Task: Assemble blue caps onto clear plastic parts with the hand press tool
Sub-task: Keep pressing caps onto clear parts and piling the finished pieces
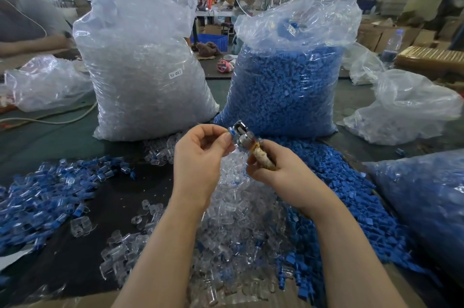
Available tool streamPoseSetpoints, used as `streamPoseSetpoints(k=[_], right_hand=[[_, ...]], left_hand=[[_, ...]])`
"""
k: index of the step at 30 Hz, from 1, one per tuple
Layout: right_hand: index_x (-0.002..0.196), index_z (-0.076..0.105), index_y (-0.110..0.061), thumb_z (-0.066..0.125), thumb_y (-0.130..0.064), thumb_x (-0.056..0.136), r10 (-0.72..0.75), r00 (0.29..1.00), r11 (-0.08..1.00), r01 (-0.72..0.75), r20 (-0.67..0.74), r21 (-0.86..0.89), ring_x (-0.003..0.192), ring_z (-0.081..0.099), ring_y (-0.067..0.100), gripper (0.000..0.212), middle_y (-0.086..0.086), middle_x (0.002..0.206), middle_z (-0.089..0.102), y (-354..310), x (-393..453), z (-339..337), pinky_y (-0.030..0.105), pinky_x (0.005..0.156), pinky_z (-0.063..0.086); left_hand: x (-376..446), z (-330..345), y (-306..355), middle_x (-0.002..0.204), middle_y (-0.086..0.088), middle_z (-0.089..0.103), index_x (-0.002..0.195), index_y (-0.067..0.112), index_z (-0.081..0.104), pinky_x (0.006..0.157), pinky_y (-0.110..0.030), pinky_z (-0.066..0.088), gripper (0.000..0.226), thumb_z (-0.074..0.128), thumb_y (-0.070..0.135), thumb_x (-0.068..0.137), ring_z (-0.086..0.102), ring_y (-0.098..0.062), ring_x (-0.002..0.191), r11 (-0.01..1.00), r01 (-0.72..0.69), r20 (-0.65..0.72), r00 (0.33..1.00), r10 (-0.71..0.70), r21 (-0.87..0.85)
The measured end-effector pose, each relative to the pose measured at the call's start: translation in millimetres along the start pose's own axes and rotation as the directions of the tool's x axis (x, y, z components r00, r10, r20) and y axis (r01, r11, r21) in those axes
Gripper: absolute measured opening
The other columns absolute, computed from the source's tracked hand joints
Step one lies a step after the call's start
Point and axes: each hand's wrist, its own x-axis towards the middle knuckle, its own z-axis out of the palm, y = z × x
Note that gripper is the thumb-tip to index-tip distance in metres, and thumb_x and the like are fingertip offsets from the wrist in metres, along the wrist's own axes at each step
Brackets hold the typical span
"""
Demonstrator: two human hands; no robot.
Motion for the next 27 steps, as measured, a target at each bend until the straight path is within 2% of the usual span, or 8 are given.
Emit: streamPoseSetpoints(k=[4,7,9,17,24,27], right_hand=[[0.094,0.056,-0.013,0.066,-0.017,0.088,0.005,1.000,0.999,-0.005,0.002,-0.049,0.083,0.057,0.034,0.012,0.014,0.090,0.062,0.0,0.3,0.6,0.048,0.076,0.048],[0.091,0.056,-0.018,0.065,-0.016,0.088,0.004,1.000,0.999,-0.004,-0.004,-0.050,0.070,0.051,0.015,0.010,0.002,0.080,0.059,-0.2,0.7,1.7,0.036,0.068,0.044],[0.088,0.056,-0.020,0.063,-0.015,0.087,0.008,1.000,0.997,-0.008,-0.003,-0.074,0.066,0.048,0.010,0.010,-0.004,0.075,0.057,-0.7,0.7,2.4,0.032,0.064,0.042],[0.089,0.056,-0.019,0.063,-0.011,0.086,0.031,0.999,0.999,-0.030,0.033,-0.010,0.062,0.045,0.008,0.011,-0.010,0.070,0.051,1.8,-0.8,-0.7,0.031,0.063,0.039],[0.081,0.055,-0.023,0.057,-0.008,0.084,0.014,0.999,0.990,-0.018,-0.034,-0.142,0.061,0.047,0.010,0.016,-0.004,0.069,0.057,2.2,0.7,2.4,0.032,0.058,0.040],[0.078,0.055,-0.025,0.055,-0.007,0.083,0.012,0.999,0.986,-0.020,-0.048,-0.165,0.057,0.047,0.006,0.019,-0.005,0.067,0.058,2.6,1.3,4.2,0.028,0.055,0.039]], left_hand=[[-1.2,0.6,1.2,0.072,0.002,0.070,0.082,0.012,0.067,0.065,-0.016,0.053,0.017,0.065,-0.004,0.088,0.067,-0.007,0.066,1.000,-0.011,0.025,1.000,0.010,0.019],[-2.0,1.1,2.0,0.074,0.000,0.071,0.083,0.011,0.067,0.066,-0.016,0.053,0.015,0.065,-0.004,0.088,0.068,-0.008,0.069,1.000,-0.005,0.049,0.999,0.004,0.019],[-2.8,1.5,2.4,0.074,0.001,0.071,0.083,0.010,0.067,0.066,-0.016,0.053,0.014,0.065,-0.003,0.088,0.068,-0.007,0.068,1.000,0.005,0.049,0.999,-0.005,0.004],[-3.9,2.8,3.6,0.077,-0.004,0.071,0.086,0.007,0.067,0.067,-0.018,0.054,0.009,0.064,-0.001,0.089,0.068,-0.009,0.070,0.997,0.056,0.060,0.997,-0.054,-0.044],[-2.9,1.8,4.5,0.082,-0.010,0.071,0.088,0.005,0.067,0.067,-0.017,0.053,0.009,0.064,-0.003,0.089,0.068,-0.011,0.071,0.997,0.067,0.047,0.997,-0.065,-0.038],[-3.2,1.8,4.3,0.081,-0.009,0.070,0.086,0.006,0.067,0.066,-0.016,0.053,0.010,0.064,-0.003,0.089,0.067,-0.012,0.072,0.997,0.070,0.039,0.997,-0.068,-0.035]])
